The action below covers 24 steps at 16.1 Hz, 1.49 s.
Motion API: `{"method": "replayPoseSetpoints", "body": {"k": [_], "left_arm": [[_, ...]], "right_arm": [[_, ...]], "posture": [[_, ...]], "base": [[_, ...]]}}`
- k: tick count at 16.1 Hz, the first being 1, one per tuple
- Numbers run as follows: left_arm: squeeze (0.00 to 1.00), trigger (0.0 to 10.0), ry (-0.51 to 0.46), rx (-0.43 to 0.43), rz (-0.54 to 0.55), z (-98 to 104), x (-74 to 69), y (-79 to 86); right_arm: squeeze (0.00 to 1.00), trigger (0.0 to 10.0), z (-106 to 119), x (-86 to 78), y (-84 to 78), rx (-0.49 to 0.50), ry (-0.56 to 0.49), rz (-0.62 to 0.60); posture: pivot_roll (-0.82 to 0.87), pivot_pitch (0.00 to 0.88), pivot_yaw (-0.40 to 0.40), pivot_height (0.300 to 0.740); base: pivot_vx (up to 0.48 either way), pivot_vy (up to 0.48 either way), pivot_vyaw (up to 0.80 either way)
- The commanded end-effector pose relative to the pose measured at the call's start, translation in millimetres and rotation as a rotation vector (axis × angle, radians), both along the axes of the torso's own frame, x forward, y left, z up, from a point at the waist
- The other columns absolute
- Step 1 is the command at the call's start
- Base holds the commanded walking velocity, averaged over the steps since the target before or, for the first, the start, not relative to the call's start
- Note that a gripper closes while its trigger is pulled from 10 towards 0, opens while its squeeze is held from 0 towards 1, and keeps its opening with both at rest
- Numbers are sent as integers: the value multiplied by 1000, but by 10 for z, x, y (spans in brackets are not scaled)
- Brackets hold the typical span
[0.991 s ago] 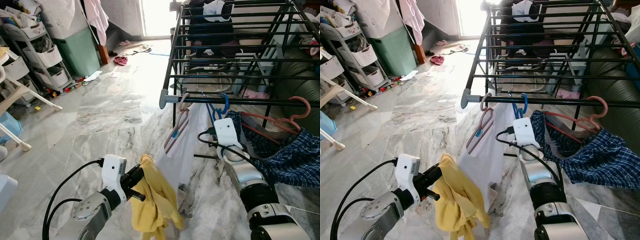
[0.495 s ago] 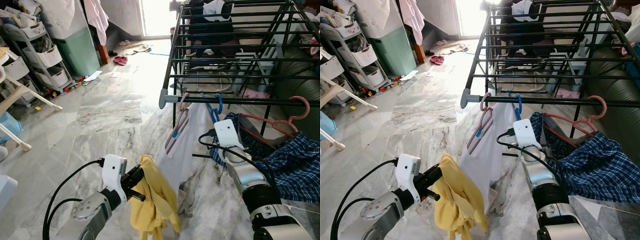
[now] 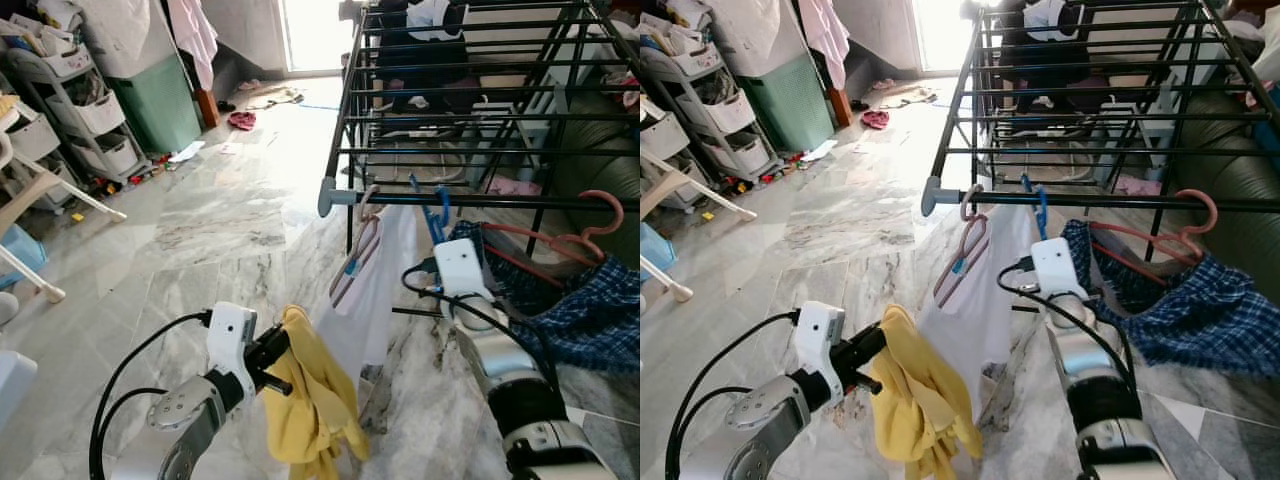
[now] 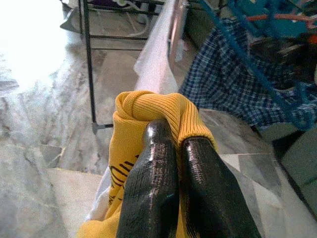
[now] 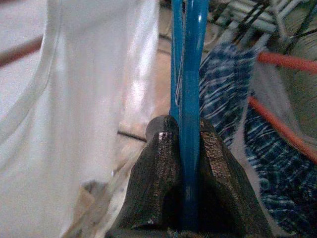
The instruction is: Hang hanger
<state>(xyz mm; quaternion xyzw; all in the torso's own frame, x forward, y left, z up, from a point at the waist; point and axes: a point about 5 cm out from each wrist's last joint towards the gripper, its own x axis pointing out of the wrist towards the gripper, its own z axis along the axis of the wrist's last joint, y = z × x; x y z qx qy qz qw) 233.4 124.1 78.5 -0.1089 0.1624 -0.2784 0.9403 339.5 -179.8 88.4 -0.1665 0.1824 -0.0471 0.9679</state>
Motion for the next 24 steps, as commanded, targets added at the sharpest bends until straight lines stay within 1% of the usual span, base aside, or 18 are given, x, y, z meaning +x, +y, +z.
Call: {"method": "replayPoseSetpoints", "body": {"k": [1,2,3,5,7,9,10,11,12,13,14,16,18,19,21,22,23,24], "left_arm": [[0,10000,-44,21,43,63,79,66],[0,10000,-50,28,66,63,124,82],[0,10000,-52,29,70,65,149,82],[0,10000,-68,39,86,74,205,84],[0,10000,-70,40,94,76,221,88],[0,10000,-67,43,100,53,245,92],[0,10000,-66,43,99,48,247,87],[0,10000,-65,41,91,34,266,59],[0,10000,-70,41,69,22,299,8],[0,10000,-71,41,65,22,312,0],[0,10000,-78,48,63,25,350,-22],[0,10000,-82,65,73,19,385,-24],[0,10000,-76,84,80,-28,379,6],[0,10000,-72,116,104,-63,373,27],[0,10000,-57,136,142,-137,340,63],[0,10000,-54,151,157,-173,330,82],[0,10000,-35,169,187,-253,308,122],[0,10000,-30,176,206,-288,294,153]], "right_arm": [[0,7765,127,16,39,23,-69,-5],[0,10000,166,-21,29,29,-101,-10],[0,10000,160,-53,21,27,-107,-16],[0,10000,75,-190,24,34,-98,-25],[0,10000,38,-246,37,43,-90,-24],[0,10000,-39,-404,73,56,-82,-23],[0,10000,-54,-435,79,55,-81,-20],[0,10000,-129,-511,85,51,-59,-12],[0,10000,-245,-622,67,59,-36,-13],[0,10000,-264,-636,63,59,-33,-14],[0,10000,-342,-718,33,54,-10,-21],[0,10000,-459,-856,0,50,29,-27],[0,10000,-527,-939,-25,37,54,-21],[0,10000,-533,-964,-42,38,52,-20],[0,10000,-525,-966,-35,44,47,-7],[0,10000,-513,-949,-10,52,41,7],[0,10000,-486,-898,59,67,28,45],[0,10000,-473,-865,111,68,24,74]], "posture": [[-65,0,118,740],[-68,0,120,740],[-75,0,121,740],[-87,0,127,740],[-89,0,128,740],[-106,0,137,740],[-115,0,143,740],[-132,0,155,740],[-154,0,172,740],[-156,0,174,740],[-165,0,183,740],[-175,0,188,740],[-179,0,185,740],[-177,0,180,740],[-170,0,166,740],[-166,0,159,740],[-158,0,146,740],[-151,0,134,740]], "base": [[0,0,0],[0,0,0],[0,0,0],[0,0,0],[0,0,0],[0,0,0],[0,0,0],[0,0,0],[0,0,0],[0,0,0],[0,0,0],[0,0,0],[0,0,0],[0,0,0],[0,0,0],[0,0,0],[0,0,0],[0,0,0]]}}
